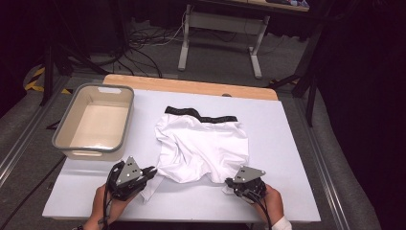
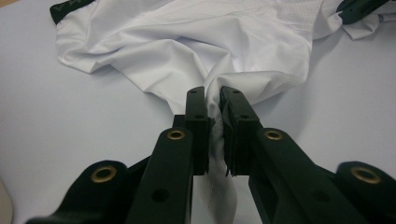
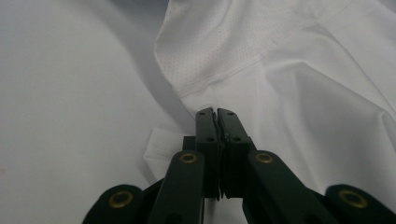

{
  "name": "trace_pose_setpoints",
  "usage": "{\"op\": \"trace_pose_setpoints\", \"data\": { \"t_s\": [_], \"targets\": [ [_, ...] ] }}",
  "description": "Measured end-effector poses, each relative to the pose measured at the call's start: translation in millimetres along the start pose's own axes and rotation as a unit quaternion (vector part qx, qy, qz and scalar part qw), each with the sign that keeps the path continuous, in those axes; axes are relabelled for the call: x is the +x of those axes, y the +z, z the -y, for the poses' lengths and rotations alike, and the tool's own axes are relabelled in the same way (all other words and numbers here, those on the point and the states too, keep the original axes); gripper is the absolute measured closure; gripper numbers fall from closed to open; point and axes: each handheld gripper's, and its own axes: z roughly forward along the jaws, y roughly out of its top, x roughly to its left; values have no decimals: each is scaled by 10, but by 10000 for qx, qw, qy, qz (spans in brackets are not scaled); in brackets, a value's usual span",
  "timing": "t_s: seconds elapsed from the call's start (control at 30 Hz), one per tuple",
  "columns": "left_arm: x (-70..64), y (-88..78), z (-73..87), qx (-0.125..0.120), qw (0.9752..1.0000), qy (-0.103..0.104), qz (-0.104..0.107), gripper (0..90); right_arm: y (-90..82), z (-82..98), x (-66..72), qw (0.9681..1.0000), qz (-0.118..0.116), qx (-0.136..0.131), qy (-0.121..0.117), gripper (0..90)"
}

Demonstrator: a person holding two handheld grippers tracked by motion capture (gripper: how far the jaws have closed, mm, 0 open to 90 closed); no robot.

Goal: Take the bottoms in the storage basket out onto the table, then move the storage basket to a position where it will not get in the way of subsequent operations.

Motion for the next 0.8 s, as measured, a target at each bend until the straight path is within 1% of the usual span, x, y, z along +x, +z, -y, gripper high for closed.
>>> {"op": "trace_pose_setpoints", "data": {
  "t_s": [0.03, 0.07, 0.1, 0.13, 0.17, 0.2, 0.23, 0.27, 0.3, 0.33, 0.37, 0.4, 0.43, 0.47, 0.5, 0.53, 0.57, 0.6, 0.63, 0.67, 0.7, 0.77, 0.8],
  "targets": [
    [0, 0, 0, 0, 10000, 0, 0, 803, 0, 0, 0, 10000, 0, 0, 0, 884],
    [-1, -5, 4, -37, 10000, 12, -52, 803, -3, -6, -3, 10000, -13, -7, 24, 885],
    [-7, -21, 7, -141, 9999, 2, -67, 775, -14, -13, -6, 10000, -21, -25, 61, 885],
    [-15, -49, -1, -301, 9995, -12, 19, 733, -32, -22, -10, 9999, -44, -66, 82, 885],
    [-40, -78, -23, -453, 9989, -11, 71, 691, -65, -37, -12, 9998, -77, -153, 83, 886],
    [-78, -99, -60, -536, 9986, 42, 27, 671, -106, -57, -15, 9994, -128, -290, 140, 886],
    [-116, -108, -108, -575, 9983, 113, 66, 646, -147, -83, -17, 9987, -190, -434, 210, 886],
    [-158, -108, -162, -618, 9978, 191, 151, 617, -185, -115, -13, 9979, -231, -556, 250, 886],
    [-208, -101, -218, -667, 9972, 288, 192, 571, -213, -152, -7, 9973, -264, -646, 245, 885],
    [-321, -51, -327, -686, 9956, 540, 334, 510, -240, -236, 14, 9966, -279, -752, 205, 885],
    [-321, -51, -327, -686, 9956, 540, 334, 487, -234, -279, 19, 9965, -281, -765, 167, 885],
    [-378, -13, -369, -706, 9944, 653, 447, 487, -234, -279, 19, 9965, -281, -765, 167, 885],
    [-429, 37, -408, -676, 9931, 754, 591, 479, -218, -318, 21, 9966, -287, -764, 152, 885],
    [-475, 102, -446, -590, 9921, 810, 757, 448, -176, -397, 17, 9967, -271, -756, 126, 885],
    [-517, 170, -479, -501, 9912, 877, 853, 437, -155, -438, 14, 9966, -285, -760, 115, 885],
    [-551, 241, -510, -435, 9907, 933, 893, 437, -155, -438, 14, 9966, -285, -760, 115, 885],
    [-573, 315, -545, -342, 9899, 991, 953, 433, -130, -480, 7, 9964, -309, -784, 116, 885],
    [-585, 389, -581, -271, 9896, 1041, 958, 426, -107, -523, 2, 9964, -326, -778, 101, 885],
    [-587, 544, -654, -138, 9886, 1120, 995, 407, -61, -600, -12, 9962, -291, -813, 65, 885],
    [-587, 544, -654, -138, 9886, 1120, 995, 399, -61, -600, -12, 9962, -291, -813, 65, 885],
    [-585, 630, -689, -42, 9886, 1124, 1005, 399, -39, -631, -21, 9960, -330, -825, 105, 885],
    [-582, 826, -750, 154, 9874, 1211, 1004, 401, -8, -678, -26, 9955, -321, -880, 140, 882],
    [-573, 888, -761, 244, 9871, 1219, 1009, 396, 11, -699, -35, 9949, -327, -928, 211, 880]
  ]
}}
